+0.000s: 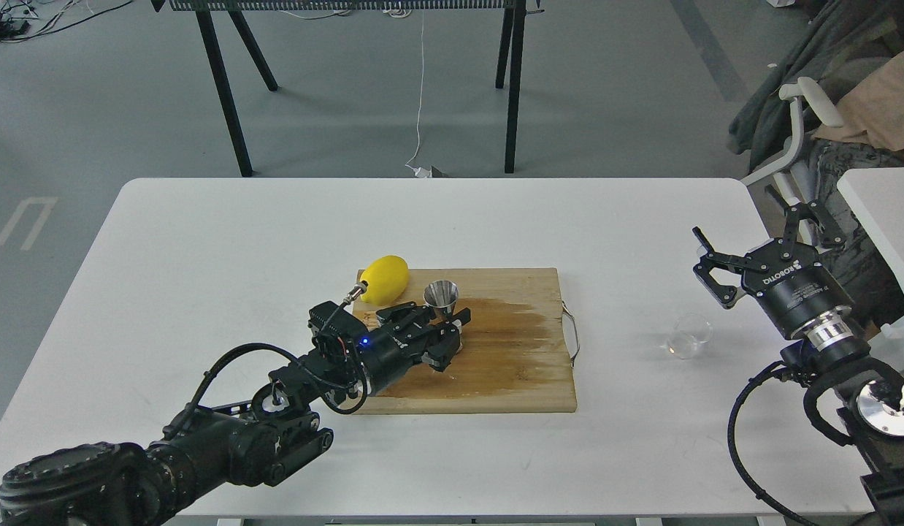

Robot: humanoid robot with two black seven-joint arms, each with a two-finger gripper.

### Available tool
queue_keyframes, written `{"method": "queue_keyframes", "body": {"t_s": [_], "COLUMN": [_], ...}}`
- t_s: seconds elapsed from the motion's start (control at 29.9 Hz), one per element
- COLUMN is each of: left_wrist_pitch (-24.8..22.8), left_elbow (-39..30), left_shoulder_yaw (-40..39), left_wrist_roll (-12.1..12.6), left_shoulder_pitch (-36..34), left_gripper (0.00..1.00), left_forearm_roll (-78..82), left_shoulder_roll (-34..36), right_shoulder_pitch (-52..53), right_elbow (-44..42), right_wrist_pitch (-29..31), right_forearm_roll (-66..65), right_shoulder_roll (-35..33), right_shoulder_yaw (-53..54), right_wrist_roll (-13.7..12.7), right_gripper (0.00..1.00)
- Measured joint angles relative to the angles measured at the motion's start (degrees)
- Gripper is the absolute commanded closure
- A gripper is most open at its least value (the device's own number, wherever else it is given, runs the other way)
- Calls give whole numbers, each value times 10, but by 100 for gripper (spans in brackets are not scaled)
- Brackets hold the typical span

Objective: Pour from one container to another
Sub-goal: 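Lower the jigger onto the board center and set it upright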

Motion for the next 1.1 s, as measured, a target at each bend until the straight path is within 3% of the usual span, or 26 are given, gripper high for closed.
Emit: {"method": "queue_keyframes", "body": {"t_s": [0.07, 0.17, 0.7, 0.87, 1.1], "left_wrist_pitch": [0, 0, 0, 0, 0], "left_elbow": [-3, -8, -17, -17, -33], "left_shoulder_yaw": [0, -1, -8, -11, -12], "left_wrist_roll": [0, 0, 0, 0, 0], "left_shoulder_pitch": [0, 1, 15, 21, 28], "left_gripper": [20, 15, 13, 1, 0], "left_forearm_roll": [0, 0, -4, -6, -7], "left_shoulder_roll": [0, 0, 0, 0, 0], "right_shoulder_pitch": [0, 0, -1, -1, -1], "right_elbow": [0, 0, 0, 0, -1], "right_wrist_pitch": [0, 0, 0, 0, 0], "right_forearm_roll": [0, 0, 0, 0, 0], "right_shoulder_roll": [0, 0, 0, 0, 1], "right_shoulder_yaw": [0, 0, 1, 0, 0], "right_wrist_roll": [0, 0, 0, 0, 0], "right_gripper": [2, 2, 1, 1, 1]}}
